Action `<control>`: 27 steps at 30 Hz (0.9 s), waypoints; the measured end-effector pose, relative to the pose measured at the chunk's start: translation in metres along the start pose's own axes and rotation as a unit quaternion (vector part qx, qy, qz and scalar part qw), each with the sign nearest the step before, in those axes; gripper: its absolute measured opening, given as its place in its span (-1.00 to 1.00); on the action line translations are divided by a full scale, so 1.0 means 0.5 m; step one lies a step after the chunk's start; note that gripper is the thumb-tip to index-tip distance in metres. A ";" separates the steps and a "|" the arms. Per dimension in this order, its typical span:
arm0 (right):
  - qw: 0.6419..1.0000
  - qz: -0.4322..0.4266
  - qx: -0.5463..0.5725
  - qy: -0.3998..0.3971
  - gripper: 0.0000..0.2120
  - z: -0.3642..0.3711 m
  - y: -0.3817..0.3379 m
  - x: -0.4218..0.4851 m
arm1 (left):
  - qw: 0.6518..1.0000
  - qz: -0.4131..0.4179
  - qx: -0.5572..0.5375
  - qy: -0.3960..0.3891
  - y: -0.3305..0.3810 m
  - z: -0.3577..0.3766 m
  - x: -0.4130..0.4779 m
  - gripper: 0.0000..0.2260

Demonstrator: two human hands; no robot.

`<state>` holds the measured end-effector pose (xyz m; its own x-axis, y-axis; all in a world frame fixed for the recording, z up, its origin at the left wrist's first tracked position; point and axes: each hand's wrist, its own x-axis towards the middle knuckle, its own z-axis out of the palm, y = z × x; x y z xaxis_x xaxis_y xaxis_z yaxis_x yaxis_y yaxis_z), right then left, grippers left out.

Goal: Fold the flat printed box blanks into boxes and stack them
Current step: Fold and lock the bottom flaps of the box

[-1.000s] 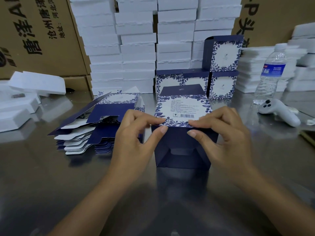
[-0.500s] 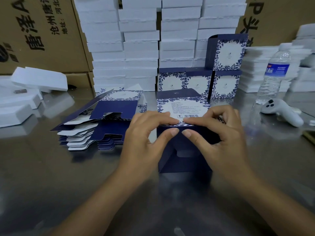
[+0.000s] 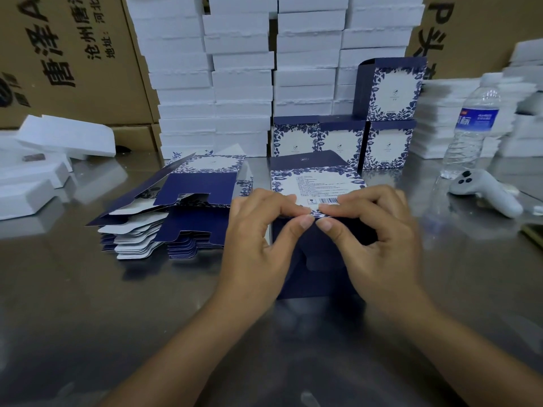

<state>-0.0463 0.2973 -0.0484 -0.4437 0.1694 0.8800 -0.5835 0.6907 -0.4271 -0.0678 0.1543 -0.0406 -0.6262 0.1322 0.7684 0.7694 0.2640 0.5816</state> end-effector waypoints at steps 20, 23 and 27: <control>0.996 0.051 0.075 -0.023 -0.86 -0.009 0.010 0.013 | 0.984 -0.107 -0.134 -0.054 -0.021 -0.023 0.020 -0.90; 0.995 0.040 0.078 -0.040 -0.86 -0.021 0.011 0.019 | 0.983 -0.107 -0.138 -0.059 -0.021 -0.025 0.020 -0.88; 0.981 0.107 0.160 -0.029 -0.90 -0.026 0.016 0.015 | 0.981 -0.110 -0.150 -0.053 -0.026 -0.028 0.023 -0.89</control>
<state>-0.0457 0.3132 -0.0424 -0.6121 0.2396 0.7536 -0.6519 0.3865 -0.6524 -0.0831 0.1390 -0.0357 -0.7791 0.2068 0.5918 0.6059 0.0060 0.7955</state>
